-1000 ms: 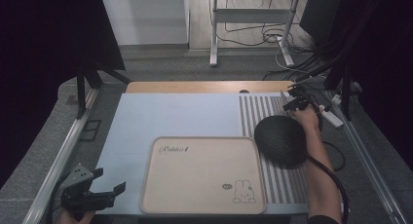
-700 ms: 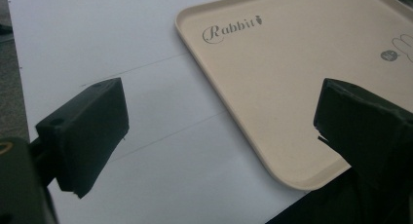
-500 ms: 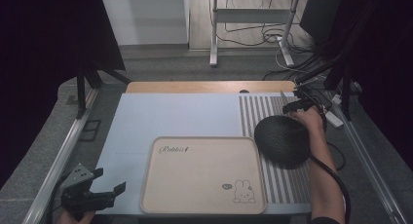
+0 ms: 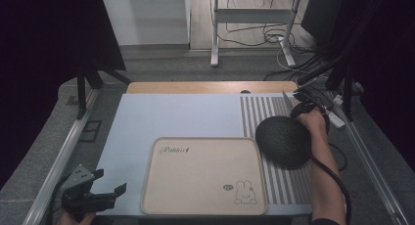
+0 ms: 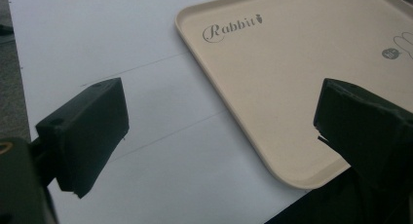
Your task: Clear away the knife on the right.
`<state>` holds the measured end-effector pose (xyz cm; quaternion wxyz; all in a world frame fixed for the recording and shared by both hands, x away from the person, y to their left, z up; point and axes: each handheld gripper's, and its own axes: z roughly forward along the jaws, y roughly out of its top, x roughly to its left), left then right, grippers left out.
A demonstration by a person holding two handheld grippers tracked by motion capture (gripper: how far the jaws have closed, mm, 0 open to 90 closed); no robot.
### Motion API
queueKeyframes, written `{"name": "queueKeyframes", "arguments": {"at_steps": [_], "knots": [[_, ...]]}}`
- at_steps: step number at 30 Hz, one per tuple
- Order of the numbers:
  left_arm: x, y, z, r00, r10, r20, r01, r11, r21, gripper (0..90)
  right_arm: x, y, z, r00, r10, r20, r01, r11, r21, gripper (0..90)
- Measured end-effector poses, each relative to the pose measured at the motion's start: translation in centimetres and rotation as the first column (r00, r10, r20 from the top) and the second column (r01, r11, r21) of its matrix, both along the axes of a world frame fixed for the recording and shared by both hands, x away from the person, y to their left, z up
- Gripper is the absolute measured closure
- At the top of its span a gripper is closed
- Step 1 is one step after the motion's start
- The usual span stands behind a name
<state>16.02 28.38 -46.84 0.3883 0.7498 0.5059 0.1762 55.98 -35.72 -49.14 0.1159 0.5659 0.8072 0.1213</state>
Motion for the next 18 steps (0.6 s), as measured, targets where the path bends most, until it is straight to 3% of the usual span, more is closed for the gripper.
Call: {"name": "queueKeyframes", "arguments": {"at_steps": [4,9,18], "knots": [[0.0,0.0,0.0,1.0,0.001,-0.001,-0.001,1.0,-0.002,6.0,-0.2,-0.7,-0.1,0.9996,0.026,0.013,-0.027,0.999,0.036,80.0],[0.0,0.0,0.0,1.0,0.001,-0.001,-0.001,1.0,-0.002,6.0,-0.2,-0.5,0.0,0.9977,0.064,0.021,-0.064,0.998,0.004,80.2],[0.0,0.0,0.0,1.0,0.0,0.001,0.0,1.0,-0.002,6.0,-0.7,-2.2,0.8,0.9968,0.038,0.07,-0.037,0.999,-0.004,80.3]]}}
